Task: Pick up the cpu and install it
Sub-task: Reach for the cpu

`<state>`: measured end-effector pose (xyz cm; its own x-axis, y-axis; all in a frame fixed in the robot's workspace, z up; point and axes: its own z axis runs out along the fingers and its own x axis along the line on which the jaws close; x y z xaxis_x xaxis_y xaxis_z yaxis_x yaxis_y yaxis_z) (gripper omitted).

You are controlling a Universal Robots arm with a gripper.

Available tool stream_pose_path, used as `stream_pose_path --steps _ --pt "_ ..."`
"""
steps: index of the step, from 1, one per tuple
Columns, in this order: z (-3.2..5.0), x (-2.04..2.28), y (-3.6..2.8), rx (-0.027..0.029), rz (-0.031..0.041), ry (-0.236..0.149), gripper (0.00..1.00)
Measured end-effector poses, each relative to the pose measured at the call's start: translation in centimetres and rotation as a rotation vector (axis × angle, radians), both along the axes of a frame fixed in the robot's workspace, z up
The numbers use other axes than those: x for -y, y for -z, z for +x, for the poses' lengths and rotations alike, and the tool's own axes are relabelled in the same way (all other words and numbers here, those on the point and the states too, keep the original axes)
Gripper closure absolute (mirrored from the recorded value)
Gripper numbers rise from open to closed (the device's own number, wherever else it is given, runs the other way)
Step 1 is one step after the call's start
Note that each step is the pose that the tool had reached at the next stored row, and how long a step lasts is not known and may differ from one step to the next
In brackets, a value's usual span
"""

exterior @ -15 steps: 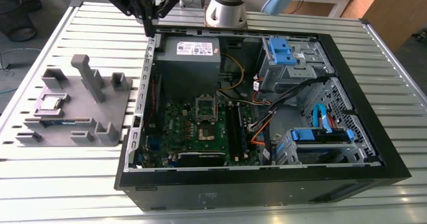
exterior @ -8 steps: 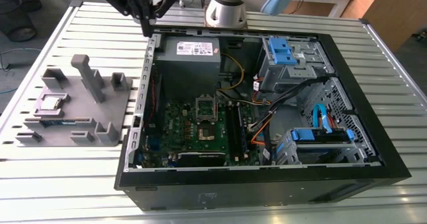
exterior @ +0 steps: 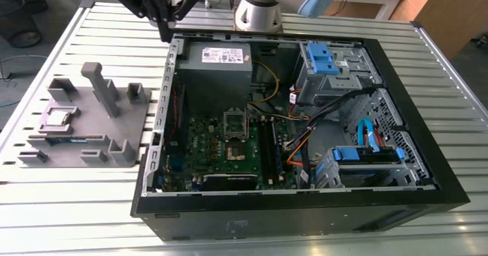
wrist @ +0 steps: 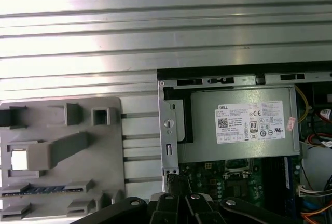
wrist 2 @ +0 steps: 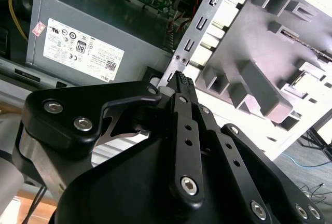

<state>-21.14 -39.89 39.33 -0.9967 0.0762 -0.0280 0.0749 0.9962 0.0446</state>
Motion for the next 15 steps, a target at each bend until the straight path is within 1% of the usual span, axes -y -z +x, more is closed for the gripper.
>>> stream_pose_path --steps 15 --pt "-0.82 0.00 0.00 0.0004 0.0000 0.000 0.89"
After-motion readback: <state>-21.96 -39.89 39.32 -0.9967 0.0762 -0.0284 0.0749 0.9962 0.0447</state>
